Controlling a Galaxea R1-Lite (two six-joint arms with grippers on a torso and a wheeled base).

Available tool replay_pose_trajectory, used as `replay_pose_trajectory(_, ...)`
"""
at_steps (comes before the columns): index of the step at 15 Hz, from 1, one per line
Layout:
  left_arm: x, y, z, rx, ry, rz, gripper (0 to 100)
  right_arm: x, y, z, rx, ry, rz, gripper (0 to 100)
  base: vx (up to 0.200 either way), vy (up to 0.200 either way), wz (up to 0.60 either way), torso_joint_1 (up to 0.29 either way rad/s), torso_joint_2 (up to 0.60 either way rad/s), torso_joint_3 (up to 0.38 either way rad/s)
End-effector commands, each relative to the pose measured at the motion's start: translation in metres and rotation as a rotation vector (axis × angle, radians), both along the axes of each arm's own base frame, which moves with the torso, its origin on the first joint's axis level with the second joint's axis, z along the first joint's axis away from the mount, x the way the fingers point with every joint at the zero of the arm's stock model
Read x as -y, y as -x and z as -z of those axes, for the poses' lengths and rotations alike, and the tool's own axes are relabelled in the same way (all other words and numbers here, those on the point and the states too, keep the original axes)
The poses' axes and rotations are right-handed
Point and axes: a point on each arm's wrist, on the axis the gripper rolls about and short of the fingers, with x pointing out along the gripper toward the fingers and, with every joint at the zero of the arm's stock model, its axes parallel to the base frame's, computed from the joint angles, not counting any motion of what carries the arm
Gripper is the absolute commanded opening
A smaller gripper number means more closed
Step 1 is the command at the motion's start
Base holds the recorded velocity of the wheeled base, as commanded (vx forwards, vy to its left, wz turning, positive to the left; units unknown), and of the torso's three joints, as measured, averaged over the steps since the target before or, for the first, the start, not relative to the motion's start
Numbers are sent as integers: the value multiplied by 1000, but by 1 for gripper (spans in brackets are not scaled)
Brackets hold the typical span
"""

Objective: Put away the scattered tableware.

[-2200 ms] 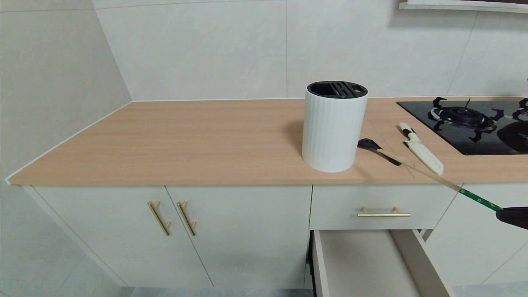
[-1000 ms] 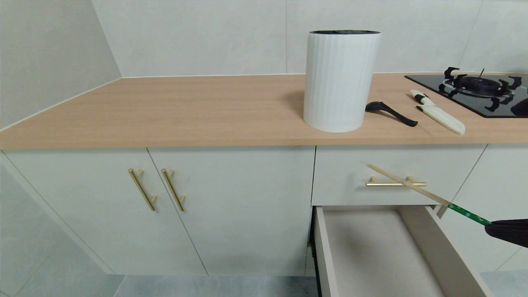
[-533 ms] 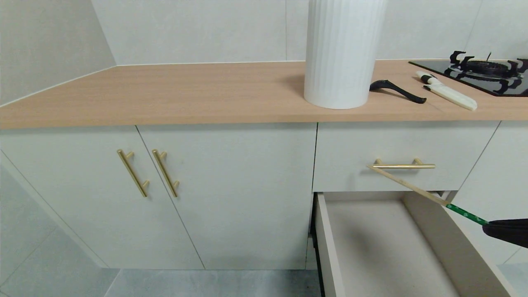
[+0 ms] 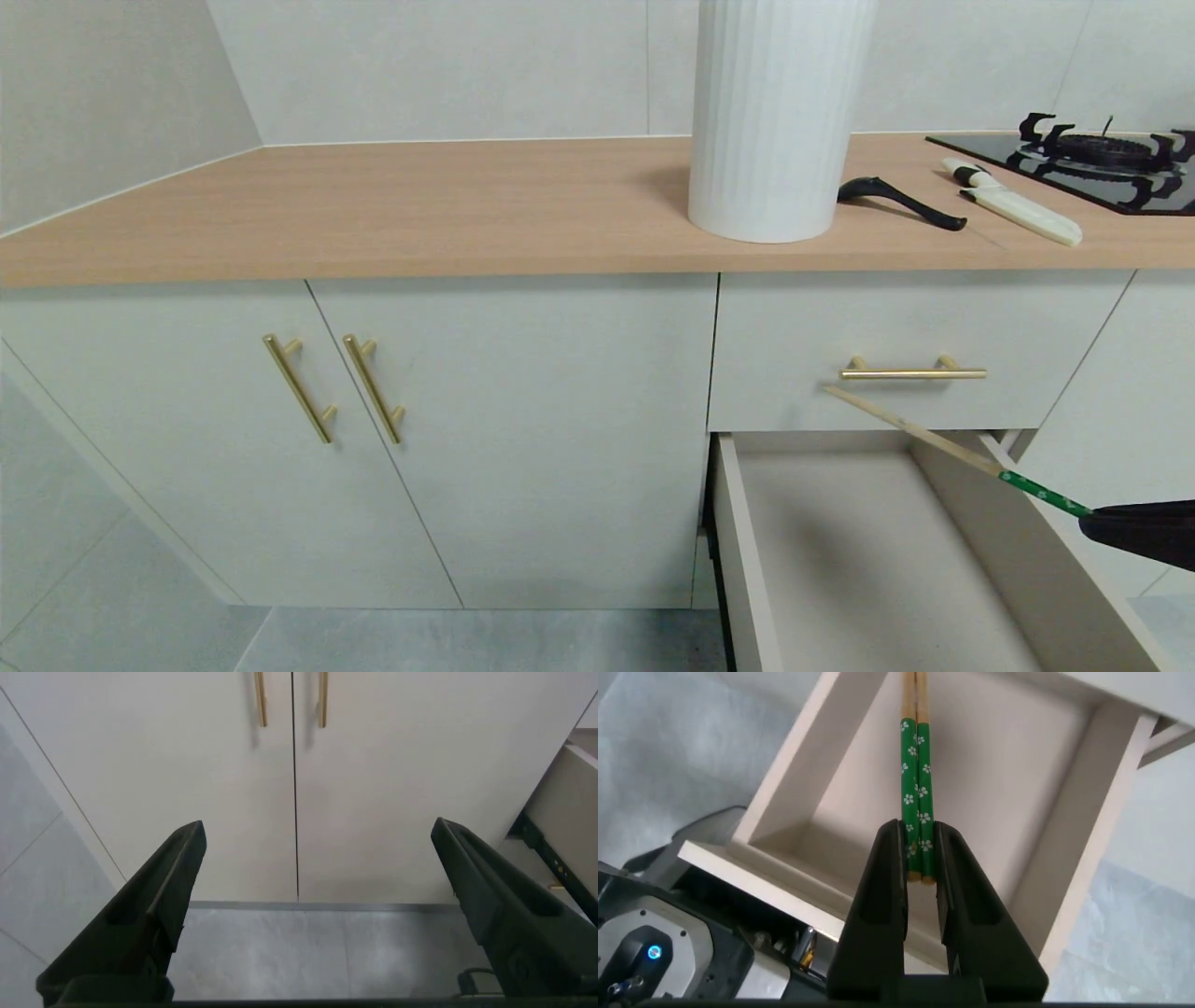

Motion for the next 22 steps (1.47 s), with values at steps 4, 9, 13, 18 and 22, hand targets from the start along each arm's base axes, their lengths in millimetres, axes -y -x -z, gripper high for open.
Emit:
replay_pose_trajectory(4, 0, 0, 0, -2, 0, 0, 100, -20, -36, 40, -122, 60, -28, 0, 0, 0, 0, 0, 0, 0)
replay_pose_trajectory(9, 0, 0, 0, -2, 0, 0, 100, -32, -67, 67, -276, 81, 2, 0, 0, 0, 0, 0, 0, 0)
replay_pose_trajectory(13, 0, 0, 0, -2, 0, 0, 100, -53, -96, 91, -371, 37, 51, 0, 0, 0, 0, 0, 0, 0)
replay_pose_trajectory(18, 0, 0, 0, -2, 0, 0, 100, -73, -147, 153, -379, 0, 215, 0, 0, 0, 0, 0, 0, 0)
replay_pose_trajectory(22, 0, 0, 0, -2, 0, 0, 100, -77, -162, 187, -371, 2, 273, 0, 0, 0, 0, 0, 0, 0)
